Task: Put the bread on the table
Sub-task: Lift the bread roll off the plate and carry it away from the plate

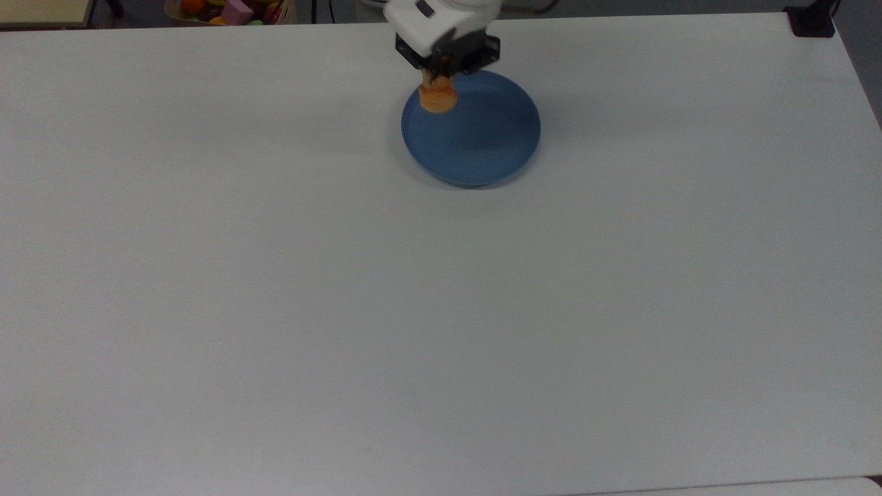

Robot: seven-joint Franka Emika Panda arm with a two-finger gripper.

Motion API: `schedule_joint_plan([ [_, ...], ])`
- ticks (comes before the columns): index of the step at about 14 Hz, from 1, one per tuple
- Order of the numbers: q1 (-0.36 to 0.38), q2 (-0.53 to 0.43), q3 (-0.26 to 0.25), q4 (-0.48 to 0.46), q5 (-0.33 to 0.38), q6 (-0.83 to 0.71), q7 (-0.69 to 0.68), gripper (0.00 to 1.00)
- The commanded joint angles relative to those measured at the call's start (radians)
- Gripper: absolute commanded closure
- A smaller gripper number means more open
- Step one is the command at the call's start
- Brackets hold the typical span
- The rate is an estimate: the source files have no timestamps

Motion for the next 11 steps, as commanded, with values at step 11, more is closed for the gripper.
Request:
schedule_joint_plan([
  [11,0.018,0.005,-0.422,0.256,0.038,-0.066,-0.359,1.00],
])
